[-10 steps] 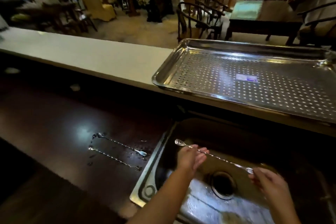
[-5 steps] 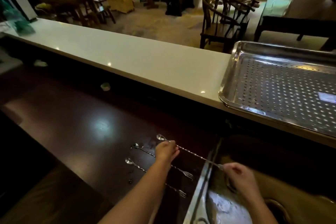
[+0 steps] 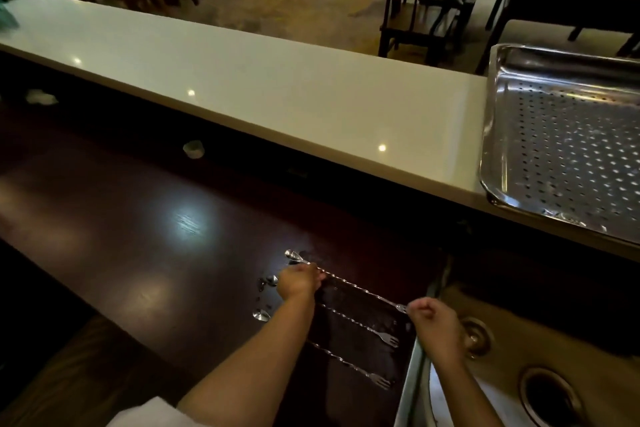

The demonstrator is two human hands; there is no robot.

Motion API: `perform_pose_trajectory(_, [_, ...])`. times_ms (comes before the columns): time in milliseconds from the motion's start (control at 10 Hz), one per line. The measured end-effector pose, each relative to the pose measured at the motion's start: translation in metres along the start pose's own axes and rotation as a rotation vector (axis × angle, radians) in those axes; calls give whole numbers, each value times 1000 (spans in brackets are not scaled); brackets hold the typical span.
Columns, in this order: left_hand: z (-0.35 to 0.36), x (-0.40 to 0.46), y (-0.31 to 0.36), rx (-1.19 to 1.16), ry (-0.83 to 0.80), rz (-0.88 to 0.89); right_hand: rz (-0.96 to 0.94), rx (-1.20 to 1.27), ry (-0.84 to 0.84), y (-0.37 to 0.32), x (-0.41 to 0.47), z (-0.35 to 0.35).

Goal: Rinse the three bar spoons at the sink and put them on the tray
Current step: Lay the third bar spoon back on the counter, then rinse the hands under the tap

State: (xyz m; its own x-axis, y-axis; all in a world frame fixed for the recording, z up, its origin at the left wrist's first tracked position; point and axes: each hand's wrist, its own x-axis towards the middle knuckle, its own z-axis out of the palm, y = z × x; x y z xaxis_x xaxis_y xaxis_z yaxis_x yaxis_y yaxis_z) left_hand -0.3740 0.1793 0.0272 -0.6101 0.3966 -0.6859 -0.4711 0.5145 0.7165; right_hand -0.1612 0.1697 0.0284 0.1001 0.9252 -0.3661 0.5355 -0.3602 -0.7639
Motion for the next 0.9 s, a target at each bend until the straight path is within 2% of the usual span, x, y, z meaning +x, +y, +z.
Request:
perform_pose_trajectory(100, [-5,10,4,-22,-32,-67,-42,-60,49,0,-2,8])
perform_pose_trajectory(200, [-11,14,2,39,-120,-64,-70,-220,132,0,-4,13])
perform_pose_trajectory(400, [-11,17,0,42,-113,-55,-116,-493,193,6,-4,18])
perform_pose_trajectory(500, [-4,15,1,147,-110,-59,-129,-543,207,9,-1,20])
perform_pose_trajectory(800, [-8,15,-1,87,-106,-88,-203,-555,229,16,2,19])
perform_pose_trajectory(900, [-4,-2,-3,49,-126,-43,-225,-507,224,16,0,15])
